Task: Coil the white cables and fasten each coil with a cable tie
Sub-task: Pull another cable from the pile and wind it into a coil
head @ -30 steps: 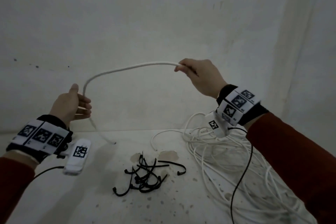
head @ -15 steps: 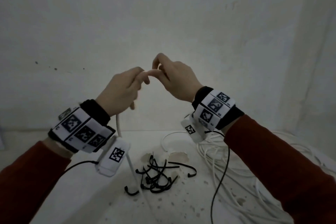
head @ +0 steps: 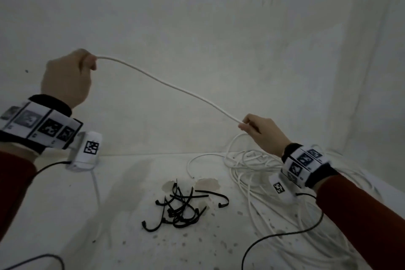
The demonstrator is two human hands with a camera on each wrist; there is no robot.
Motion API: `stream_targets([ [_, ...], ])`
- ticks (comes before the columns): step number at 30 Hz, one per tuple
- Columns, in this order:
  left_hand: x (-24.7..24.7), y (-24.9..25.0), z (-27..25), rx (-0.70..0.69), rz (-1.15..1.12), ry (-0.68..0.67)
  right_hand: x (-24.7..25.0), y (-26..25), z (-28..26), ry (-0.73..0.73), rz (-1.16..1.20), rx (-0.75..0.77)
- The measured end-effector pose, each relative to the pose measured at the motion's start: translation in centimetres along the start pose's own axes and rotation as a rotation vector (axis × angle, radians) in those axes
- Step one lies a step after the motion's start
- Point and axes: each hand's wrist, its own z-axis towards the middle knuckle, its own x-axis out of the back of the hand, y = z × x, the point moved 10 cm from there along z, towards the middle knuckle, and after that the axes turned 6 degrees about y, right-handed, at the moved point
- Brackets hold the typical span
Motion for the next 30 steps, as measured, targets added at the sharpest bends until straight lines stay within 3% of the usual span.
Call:
stream_targets([
  [5, 0.2, -7.4, 0.7, 0.135, 0.085, 0.044, 0.5, 7.7, -3.3, -0.074, -0.192, -0.185],
  [8, -1.2, -9.3, -0.7, 0.174, 0.119, -0.069, 2.3, 9.8, -3.9, -0.002, -0.189, -0.304],
  [14, -5.9, -7.9, -7.2, 0.184, 0.18, -0.501, 5.0, 6.2, -0.8, 0.234, 0.121, -0.343],
  [17, -7.4, -8.6, -9.9, 0.214, 0.197, -0.622, 6.1, 4.3, 1.0, 0.417, 0.478, -0.346],
  [19, -8.2, -9.1, -11.4, 0.219, 0.231, -0.702, 6.6, 2.8, 2.0, 0.481, 0.596, -0.341],
  [26, -8.9, -10.2, -14.1, 0.272, 0.385, -0.873, 6.4, -1.9, 4.4, 0.341, 0.414, -0.131],
  [28, -8.5, -8.3, -12.9, 0.214, 0.371, -0.809, 5.5, -3.1, 4.4, 0.261, 0.408, -0.077],
  [30, -7.8, -3.6, -10.8, 0.155, 0.171, -0.678, 4.3, -4.3, 4.1, 0.18, 0.406, -0.029],
])
